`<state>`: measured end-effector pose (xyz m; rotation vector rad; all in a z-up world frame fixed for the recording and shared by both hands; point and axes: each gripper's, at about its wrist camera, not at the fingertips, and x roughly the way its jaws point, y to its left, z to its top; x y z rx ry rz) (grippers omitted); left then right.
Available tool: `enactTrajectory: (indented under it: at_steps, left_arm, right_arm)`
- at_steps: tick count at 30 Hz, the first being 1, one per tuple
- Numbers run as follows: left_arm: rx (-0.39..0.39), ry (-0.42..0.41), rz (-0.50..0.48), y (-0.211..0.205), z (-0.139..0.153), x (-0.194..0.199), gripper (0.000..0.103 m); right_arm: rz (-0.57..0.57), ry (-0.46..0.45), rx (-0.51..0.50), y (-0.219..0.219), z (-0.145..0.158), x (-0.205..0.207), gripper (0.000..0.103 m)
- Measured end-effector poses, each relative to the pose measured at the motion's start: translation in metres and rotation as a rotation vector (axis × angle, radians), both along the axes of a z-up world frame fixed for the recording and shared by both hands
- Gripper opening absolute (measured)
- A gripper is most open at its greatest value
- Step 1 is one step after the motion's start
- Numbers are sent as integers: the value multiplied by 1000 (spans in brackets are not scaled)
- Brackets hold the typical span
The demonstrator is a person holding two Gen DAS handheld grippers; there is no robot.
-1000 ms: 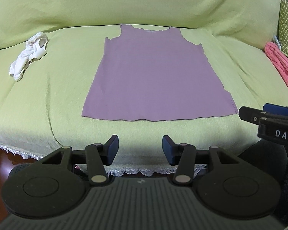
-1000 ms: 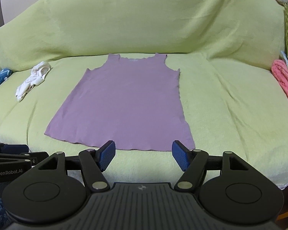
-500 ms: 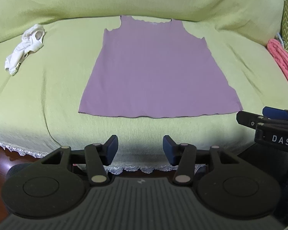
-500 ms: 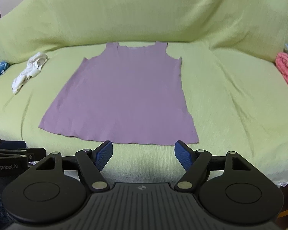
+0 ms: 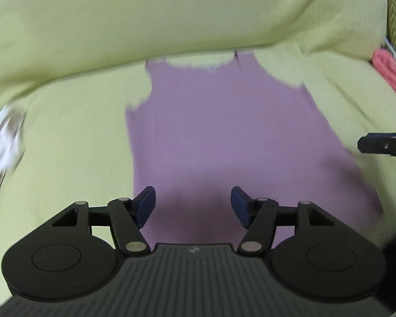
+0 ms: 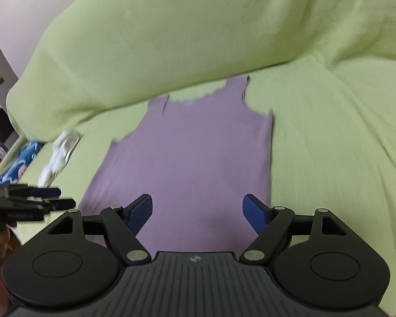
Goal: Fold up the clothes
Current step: 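Move both grippers to the hem of the top and grasp it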
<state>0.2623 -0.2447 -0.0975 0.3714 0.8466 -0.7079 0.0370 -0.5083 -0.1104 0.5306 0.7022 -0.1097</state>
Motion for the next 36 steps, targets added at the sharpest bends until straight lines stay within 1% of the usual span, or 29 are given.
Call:
enactTrajectory:
  at_steps: [4,7,8,10,13,15,16,18,19,23,27,30,31,32,35,36]
  left_arm:
    - [-98,12,-32,-33,-3,97,59]
    - [-166,28,-44,-53,-21,166,58]
    - [-184,49,-30,-58,-29,190,56]
    - [-215,109,0,-65,-47,232,45]
    - [-245,132,26,-72,-68,275,44]
    - [-266,138,23,-75,-80,297,45]
    - [-278,145,21,-76,-86,307,45]
    - [-312,176,18,-78,-97,322,45]
    - [-341,178,10,-77,-101,327,45]
    - [-415,204,-43,-78,-113,338,45]
    - [-402,191,-129,-79,-116,340,43]
    - [-401,212,-164,-75,-116,346,38]
    - [-400,219,-175,-75,-116,347,38]
    - [-398,223,-185,-74,-115,348,38]
    - [-383,215,-221,-75,-109,347,37]
    - [-372,202,-234,-78,-109,346,34]
  right_arm:
    - [17,-34,13,-49,-15,56,77]
    - [22,-57,28,-81,-27,96,76]
    - [24,-64,33,-92,-31,109,76]
    - [28,-79,42,-114,-39,135,76]
    - [33,-101,57,-147,-51,174,75]
    - [37,-116,67,-169,-59,200,75]
    - [42,-120,82,-173,-63,205,75]
    - [52,-127,112,-181,-71,214,75]
    - [57,-131,128,-185,-75,218,75]
    - [78,-145,189,-201,-90,236,75]
    - [98,-159,250,-217,-106,253,72]
    - [113,-170,296,-230,-118,266,61]
    - [118,-173,311,-234,-122,271,58]
    - [124,-177,327,-238,-126,275,57]
    - [208,-144,260,-232,-124,289,56]
    - [237,-132,238,-230,-123,293,54]
